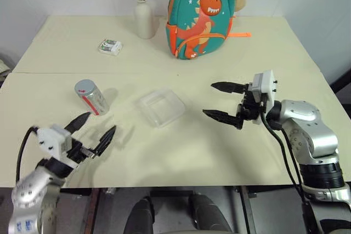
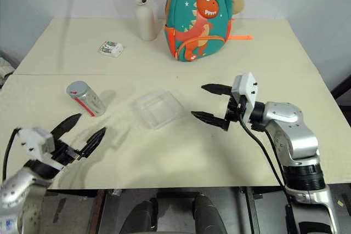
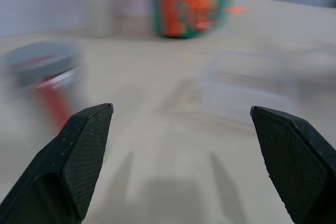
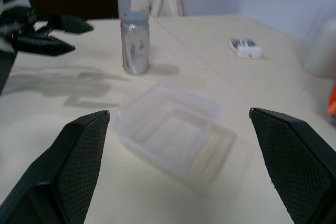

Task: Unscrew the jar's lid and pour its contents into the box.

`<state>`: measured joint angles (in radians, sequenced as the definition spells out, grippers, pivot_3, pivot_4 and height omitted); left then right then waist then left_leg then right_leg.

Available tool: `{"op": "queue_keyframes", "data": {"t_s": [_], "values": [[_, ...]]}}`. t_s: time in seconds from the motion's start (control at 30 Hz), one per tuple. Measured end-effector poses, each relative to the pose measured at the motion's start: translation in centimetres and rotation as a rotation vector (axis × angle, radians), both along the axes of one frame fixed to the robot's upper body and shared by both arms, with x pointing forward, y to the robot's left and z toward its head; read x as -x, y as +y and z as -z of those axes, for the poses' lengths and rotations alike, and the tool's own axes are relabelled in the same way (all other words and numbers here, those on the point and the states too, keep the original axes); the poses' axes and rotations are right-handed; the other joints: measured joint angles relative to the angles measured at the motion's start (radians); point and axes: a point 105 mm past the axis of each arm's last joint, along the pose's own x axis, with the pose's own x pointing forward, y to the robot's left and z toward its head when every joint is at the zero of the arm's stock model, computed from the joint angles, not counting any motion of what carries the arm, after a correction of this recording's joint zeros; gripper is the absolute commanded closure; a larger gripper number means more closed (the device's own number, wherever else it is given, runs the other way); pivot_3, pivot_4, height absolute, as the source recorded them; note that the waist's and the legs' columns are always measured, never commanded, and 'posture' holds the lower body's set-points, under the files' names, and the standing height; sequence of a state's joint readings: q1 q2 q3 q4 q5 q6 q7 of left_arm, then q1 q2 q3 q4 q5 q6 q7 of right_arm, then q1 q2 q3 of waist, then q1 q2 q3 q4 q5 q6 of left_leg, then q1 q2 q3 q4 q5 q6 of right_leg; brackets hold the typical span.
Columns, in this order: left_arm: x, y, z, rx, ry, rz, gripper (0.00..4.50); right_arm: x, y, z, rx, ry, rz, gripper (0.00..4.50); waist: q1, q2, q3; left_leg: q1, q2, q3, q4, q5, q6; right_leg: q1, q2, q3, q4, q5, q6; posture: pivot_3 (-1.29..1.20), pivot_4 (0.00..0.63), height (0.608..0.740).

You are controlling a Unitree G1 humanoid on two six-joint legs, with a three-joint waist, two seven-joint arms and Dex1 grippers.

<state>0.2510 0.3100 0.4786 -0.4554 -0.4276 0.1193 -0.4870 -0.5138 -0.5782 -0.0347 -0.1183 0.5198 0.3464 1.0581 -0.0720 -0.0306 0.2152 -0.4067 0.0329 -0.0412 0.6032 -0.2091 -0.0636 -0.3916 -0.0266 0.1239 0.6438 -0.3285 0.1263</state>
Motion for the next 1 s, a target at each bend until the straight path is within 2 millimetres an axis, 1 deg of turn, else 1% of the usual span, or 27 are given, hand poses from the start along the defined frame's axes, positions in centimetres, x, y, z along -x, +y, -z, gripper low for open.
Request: {"op": "queue_keyframes", "data": {"t_s": [0.07,0.1,0.2,0.27,0.33,0.4,0.43,0.5,0.53,0.67,0.8,0.93,1.0], "values": [[0.0,1.0,0.2,0.076,-0.021,-0.134,0.03,-0.2,0.3,-0.4,-0.008,-0.009,-0.009,0.00,0.008,0.000,0.000,0.000,-0.001,0.000,0.004,0.000,0.000,0.001,0.000,0.001,0.000,0.000,0.001,0.00,0.150,0.740],[0.0,1.3,0.3,0.084,-0.020,-0.180,0.03,-0.2,0.5,-0.7,-0.011,-0.018,-0.015,0.00,0.012,0.000,0.000,0.000,0.000,0.000,0.006,0.000,0.000,0.002,0.000,0.001,0.000,0.000,-0.001,0.00,0.150,0.740],[-0.7,1.6,0.4,0.054,-0.022,-0.269,0.03,-0.2,0.7,-1.3,-0.020,-0.033,-0.025,0.00,0.016,0.000,0.000,0.000,-0.001,0.001,0.008,0.001,0.001,0.004,0.000,0.002,-0.004,-0.006,-0.013,0.00,0.150,0.740],[-1.7,1.7,-0.2,0.043,-0.048,-0.313,0.03,-0.2,0.9,-1.3,-0.026,-0.031,-0.031,0.00,0.015,0.000,0.000,0.000,-0.001,0.001,0.009,0.001,0.002,0.007,0.000,0.002,-0.007,-0.004,-0.012,0.00,0.150,0.740],[-2.9,1.7,-0.6,0.042,-0.066,-0.327,0.03,-0.2,1.1,-1.3,-0.035,-0.030,-0.035,0.00,0.015,-0.001,0.000,0.001,-0.001,0.001,0.009,0.001,0.002,0.008,0.000,0.003,-0.009,-0.003,-0.011,0.00,0.150,0.740],[-4.0,1.5,-0.2,0.041,-0.055,-0.333,0.03,-0.1,1.3,-1.3,-0.039,-0.032,-0.038,0.00,0.015,-0.001,0.000,0.001,-0.001,0.002,0.009,0.001,0.002,0.009,0.000,0.003,-0.011,-0.002,-0.009,0.00,0.150,0.740],[-4.7,1.5,0.0,0.036,-0.043,-0.336,0.03,-0.1,1.3,-1.4,-0.041,-0.034,-0.035,0.00,0.013,-0.001,0.000,0.001,-0.001,0.002,0.009,0.001,0.002,0.008,0.000,0.003,-0.011,-0.001,-0.007,0.00,0.150,0.740],[-5.7,1.5,0.2,0.037,-0.036,-0.345,0.03,-0.1,1.4,-1.5,-0.044,-0.043,-0.030,0.00,0.013,-0.001,0.000,0.001,-0.001,0.002,0.007,0.001,0.002,0.008,0.000,0.002,-0.011,0.005,0.003,0.00,0.150,0.740],[-6.1,1.7,0.2,0.037,-0.038,-0.351,0.03,0.1,1.5,-1.7,-0.046,-0.050,-0.033,0.00,0.014,-0.001,0.000,0.000,-0.001,0.001,0.007,0.000,0.002,0.007,0.001,0.002,-0.011,0.005,0.004,0.00,0.150,0.740],[-7.4,2.0,-0.3,0.035,-0.052,-0.362,0.03,0.5,1.8,-2.2,-0.052,-0.077,-0.036,0.00,0.015,-0.001,0.000,0.000,0.000,0.001,0.005,-0.001,0.001,0.005,0.000,0.001,-0.009,0.006,0.005,0.00,0.150,0.740],[-8.8,1.8,-0.1,0.040,-0.036,-0.337,0.03,0.7,2.0,-2.5,-0.058,-0.089,-0.031,0.00,0.019,-0.001,0.000,-0.005,0.000,0.001,0.004,-0.001,0.001,0.001,0.000,0.001,-0.008,0.005,0.005,0.00,0.150,0.740],[-10.3,1.8,0.3,0.038,-0.014,-0.322,0.03,0.8,1.9,-2.1,-0.065,-0.069,-0.027,0.00,0.018,-0.001,0.000,-0.005,-0.001,0.001,0.005,-0.001,0.001,0.000,0.000,0.001,-0.007,0.006,0.005,0.00,0.150,0.740],[-10.6,1.6,0.4,0.036,-0.011,-0.314,0.03,0.8,1.9,-2.0,-0.066,-0.065,-0.029,0.00,0.016,-0.001,0.000,-0.005,-0.001,0.001,0.005,-0.001,0.001,0.000,0.000,0.001,-0.007,0.006,0.005,0.00,0.150,0.740]]}}
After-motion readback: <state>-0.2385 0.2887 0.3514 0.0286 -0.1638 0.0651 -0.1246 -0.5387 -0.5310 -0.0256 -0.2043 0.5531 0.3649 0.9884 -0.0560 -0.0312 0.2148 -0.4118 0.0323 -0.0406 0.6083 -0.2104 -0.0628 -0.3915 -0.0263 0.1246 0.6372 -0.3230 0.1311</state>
